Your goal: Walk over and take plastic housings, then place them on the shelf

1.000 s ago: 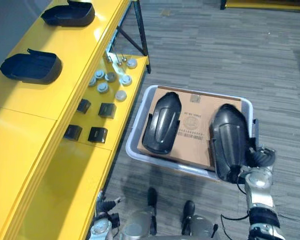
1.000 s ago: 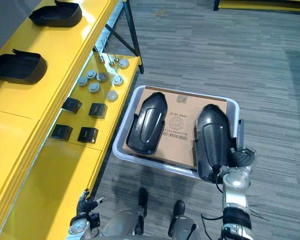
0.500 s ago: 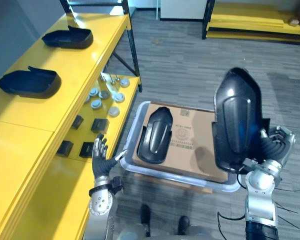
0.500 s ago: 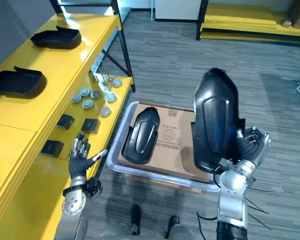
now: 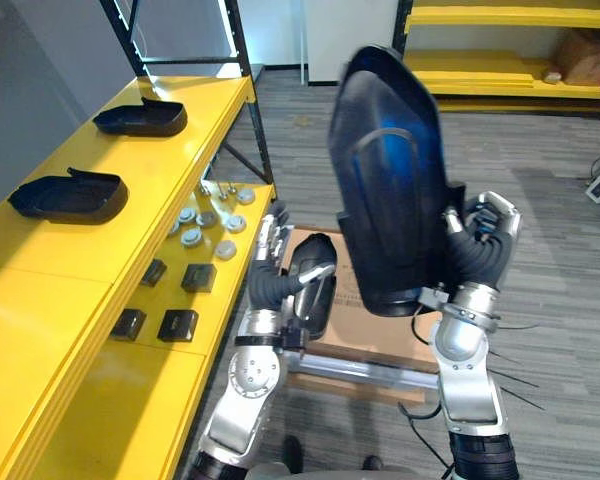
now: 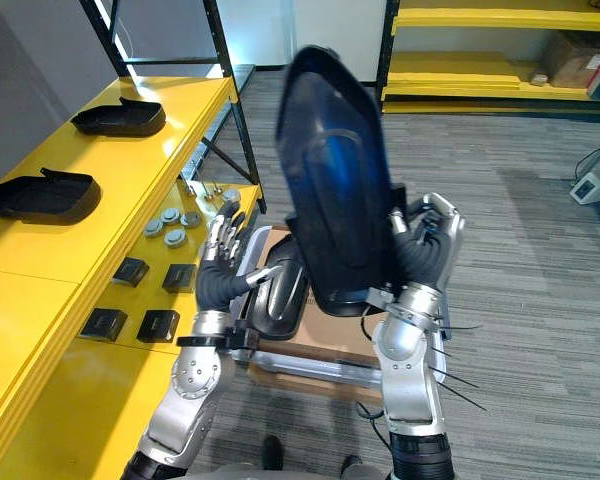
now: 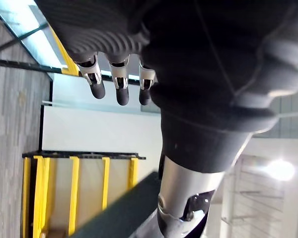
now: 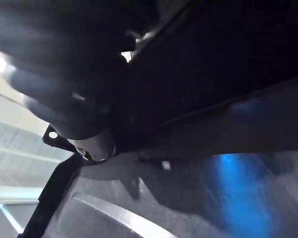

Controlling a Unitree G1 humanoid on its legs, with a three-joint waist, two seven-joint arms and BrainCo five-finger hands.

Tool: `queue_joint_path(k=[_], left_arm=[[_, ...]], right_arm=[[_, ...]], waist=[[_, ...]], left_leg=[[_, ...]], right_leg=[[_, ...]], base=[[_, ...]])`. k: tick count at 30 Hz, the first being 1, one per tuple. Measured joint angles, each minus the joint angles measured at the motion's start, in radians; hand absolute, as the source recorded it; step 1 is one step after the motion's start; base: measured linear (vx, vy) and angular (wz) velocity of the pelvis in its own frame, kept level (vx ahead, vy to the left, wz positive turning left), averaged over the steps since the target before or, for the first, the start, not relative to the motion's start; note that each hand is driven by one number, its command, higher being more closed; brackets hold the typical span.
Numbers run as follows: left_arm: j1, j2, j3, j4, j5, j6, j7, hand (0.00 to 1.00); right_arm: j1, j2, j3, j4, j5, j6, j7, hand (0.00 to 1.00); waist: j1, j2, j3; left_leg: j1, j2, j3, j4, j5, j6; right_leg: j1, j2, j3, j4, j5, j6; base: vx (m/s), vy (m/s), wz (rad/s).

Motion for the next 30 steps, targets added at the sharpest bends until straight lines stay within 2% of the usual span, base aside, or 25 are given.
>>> queue_joint_path(k=[2,3,6,7,12,15,21,25,28,30], left_arm=[[-0.009,0.011,-0.017,0.005,-0.017,0.002,0.001,0.0],[-0.024,0.015,-0.023,0.017,-0.03,0.003,0.001,1.0],[-0.04,0.029,-0.028,0.039,-0.048,0.012,0.003,1.0],[-0.04,0.029,-0.034,0.039,-0.053,0.018,0.004,1.0],[-0.04,0.046,-0.044,0.089,-0.071,0.038,0.024,1.0],[-0.043,0.044,-0.037,0.089,-0.075,0.043,0.034,1.0],[-0.044,0.044,0.026,0.101,-0.072,0.075,0.038,1.0],[-0.033,0.041,0.055,0.104,-0.072,0.075,0.0,1.0],[-0.026,0.043,0.081,0.105,-0.071,0.075,-0.034,1.0],[-0.025,0.043,0.094,0.108,-0.068,0.074,-0.048,1.0]], right_arm=[[0.0,-0.002,0.002,0.0,0.001,0.0,0.001,1.0],[0.0,-0.002,0.005,0.0,0.001,0.0,0.001,1.0],[0.0,-0.009,0.022,0.006,0.002,0.0,0.001,1.0],[0.0,-0.016,0.027,0.013,0.003,0.0,0.0,0.0],[0.001,-0.036,0.087,0.05,0.059,-0.009,0.024,0.0],[0.003,-0.05,0.093,0.059,0.11,-0.041,0.066,0.0],[0.001,-0.119,0.116,0.082,0.335,-0.089,0.215,0.0],[-0.024,-0.192,0.09,0.087,0.483,-0.113,0.32,0.0],[-0.075,-0.251,0.003,0.086,0.592,-0.134,0.397,0.0],[-0.089,-0.271,-0.042,0.074,0.64,-0.153,0.423,0.0]], waist=[[-0.001,0.002,-0.002],[0.001,0.002,-0.005],[-0.002,0.001,-0.024],[-0.007,-0.002,-0.028],[-0.025,-0.004,-0.051],[-0.025,-0.004,-0.054],[-0.022,-0.006,-0.057],[-0.022,-0.007,-0.057],[-0.022,-0.007,-0.056],[-0.022,-0.007,-0.056]], left_leg=[[0.0,0.0,0.002,-0.001,0.0,0.0],[0.0,0.0,0.003,-0.001,0.0,0.0],[0.0,-0.002,0.008,-0.001,0.002,0.002],[0.001,-0.002,0.008,-0.001,0.002,0.002],[0.0,-0.002,0.008,-0.001,0.002,0.002],[0.0,-0.001,0.008,-0.001,0.002,0.002],[0.008,-0.002,0.005,-0.001,0.005,0.006],[0.013,-0.003,0.004,-0.002,0.005,0.006],[0.014,-0.002,0.004,-0.002,0.006,0.007],[0.014,-0.002,0.004,-0.002,0.006,0.007]], right_leg=[[-0.001,0.0,0.002,-0.001,0.004,0.0],[-0.001,0.0,0.003,-0.005,0.007,0.0],[0.012,0.001,0.005,-0.036,0.025,0.001],[0.013,0.001,0.005,-0.037,0.025,0.001],[0.016,0.002,0.005,-0.044,0.028,0.0],[0.018,0.004,0.005,-0.05,0.032,-0.001],[0.028,0.003,0.002,-0.05,0.032,-0.001],[0.033,0.003,0.003,-0.05,0.032,0.0],[0.033,0.003,0.004,-0.049,0.032,0.0],[0.033,0.004,0.004,-0.05,0.032,0.0]], base=[[-0.03,0.01,-0.03],[-0.01,0.013,-0.05],[0.0,0.008,-0.04],[0.0,0.0,0.0],[0.0,0.0,0.0],[0.0,0.0,0.0],[0.0,0.003,0.02],[0.0,0.002,0.01],[0.0,0.0,0.0],[0.0,0.0,0.0]])
